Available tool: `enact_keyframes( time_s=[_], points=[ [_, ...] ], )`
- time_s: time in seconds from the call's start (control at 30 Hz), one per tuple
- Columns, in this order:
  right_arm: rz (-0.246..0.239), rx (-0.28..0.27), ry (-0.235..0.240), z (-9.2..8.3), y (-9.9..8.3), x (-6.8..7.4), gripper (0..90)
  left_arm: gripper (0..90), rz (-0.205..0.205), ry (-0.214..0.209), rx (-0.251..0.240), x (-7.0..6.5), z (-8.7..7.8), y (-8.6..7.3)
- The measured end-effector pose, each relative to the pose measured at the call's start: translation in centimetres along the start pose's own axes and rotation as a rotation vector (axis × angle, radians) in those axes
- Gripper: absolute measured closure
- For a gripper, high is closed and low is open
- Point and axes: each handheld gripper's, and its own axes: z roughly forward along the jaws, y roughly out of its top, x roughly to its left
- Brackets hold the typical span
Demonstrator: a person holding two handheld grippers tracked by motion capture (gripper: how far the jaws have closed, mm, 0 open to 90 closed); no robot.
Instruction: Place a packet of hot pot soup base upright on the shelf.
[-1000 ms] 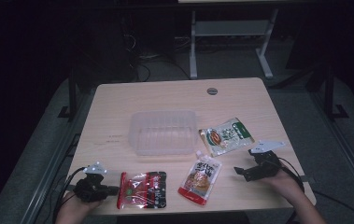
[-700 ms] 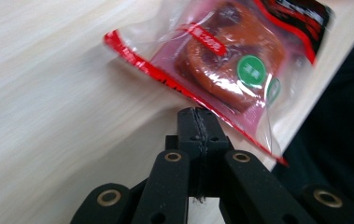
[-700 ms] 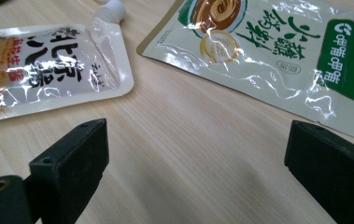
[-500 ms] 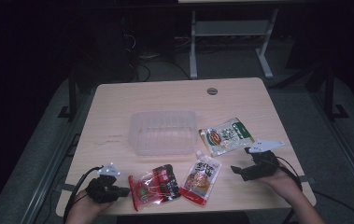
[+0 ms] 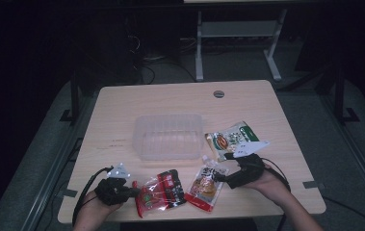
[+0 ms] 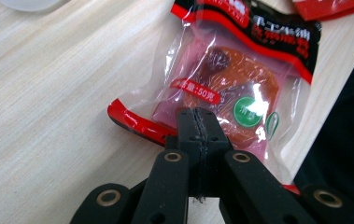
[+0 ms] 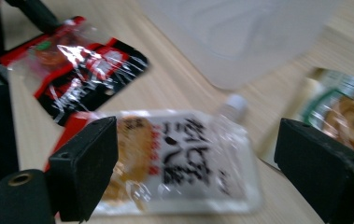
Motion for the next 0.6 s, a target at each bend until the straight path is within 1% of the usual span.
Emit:
enact_keyframes(
  time_s=[0.07, 0.23, 0.3, 0.33, 0.37, 0.4, 0.43, 0.47, 0.53, 0.57, 0.6],
  points=[
    [-0.022, 0.016, 0.024, 1.0, 0.6, 0.6, 12.9, 89.5, 0.001, -0.001, 0.001, 0.0, 0.0, -0.1],
    [-0.065, 0.039, 0.071, 3.2, 1.9, 2.0, 13.0, 89.6, 0.011, 0.016, 0.02, 0.0, 0.2, -0.4],
    [-0.086, 0.052, 0.098, 4.6, 2.7, 3.0, 13.2, 89.7, 0.008, 0.021, 0.021, 0.1, 0.2, -0.4],
    [-0.086, 0.052, 0.098, 4.6, 2.7, 3.0, 13.2, 89.7, 0.005, 0.021, 0.021, 0.1, 0.1, -0.5],
    [-0.097, 0.06, 0.107, 5.0, 2.9, 3.3, 13.4, 89.7, 0.003, 0.023, 0.021, 0.2, 0.1, -0.6],
    [-0.11, 0.062, 0.125, 5.7, 3.3, 3.8, 17.1, 89.7, 0.0, 0.026, 0.024, 0.3, 0.1, -0.7],
    [-0.11, 0.062, 0.125, 5.7, 3.3, 3.8, 17.1, 89.7, -0.004, 0.028, 0.027, 0.3, 0.2, -0.8],
    [-0.131, 0.066, 0.135, 6.0, 3.5, 3.9, 20.6, 89.7, -0.001, 0.031, 0.033, 0.4, 0.2, -0.9],
    [-0.135, 0.067, 0.151, 6.4, 3.7, 4.4, 26.3, 89.7, -0.009, 0.037, 0.049, 0.5, 0.3, -1.2],
    [-0.154, 0.069, 0.156, 6.7, 3.9, 4.5, 31.1, 89.7, -0.009, 0.037, 0.047, 0.5, 0.3, -1.3],
    [-0.146, 0.07, 0.165, 6.7, 4.0, 4.8, 34.6, 89.7, -0.019, 0.035, 0.045, 0.5, 0.2, -1.3]
  ],
)
